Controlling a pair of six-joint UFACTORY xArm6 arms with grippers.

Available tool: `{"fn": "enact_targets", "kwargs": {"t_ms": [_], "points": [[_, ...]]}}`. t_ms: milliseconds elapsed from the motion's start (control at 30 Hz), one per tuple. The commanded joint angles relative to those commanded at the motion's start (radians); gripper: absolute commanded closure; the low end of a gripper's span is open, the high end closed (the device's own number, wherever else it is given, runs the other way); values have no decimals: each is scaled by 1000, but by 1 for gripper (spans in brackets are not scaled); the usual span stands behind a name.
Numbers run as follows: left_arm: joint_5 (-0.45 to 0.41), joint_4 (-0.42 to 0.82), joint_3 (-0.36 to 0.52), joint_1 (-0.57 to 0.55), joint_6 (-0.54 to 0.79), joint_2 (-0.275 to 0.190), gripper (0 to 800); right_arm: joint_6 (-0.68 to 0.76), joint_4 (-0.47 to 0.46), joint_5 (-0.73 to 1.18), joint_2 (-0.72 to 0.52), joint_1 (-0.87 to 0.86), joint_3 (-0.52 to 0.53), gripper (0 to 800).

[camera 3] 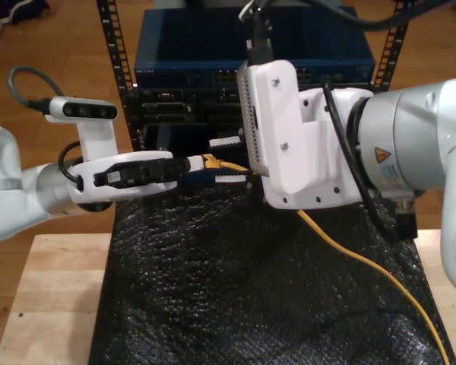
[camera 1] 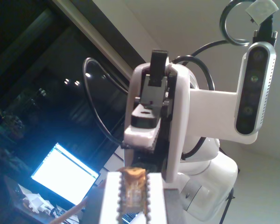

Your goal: Grab the cable and plug it in

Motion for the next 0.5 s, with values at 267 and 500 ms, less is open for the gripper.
{"fn": "enact_targets", "kwargs": {"t_ms": [267,500], "points": [[6,0,-2,-3,0,5,794,0,0,0,0,0,0,535],[6,0,0,-3,0,8,794,2,0,0,0,0,0,546]]}}
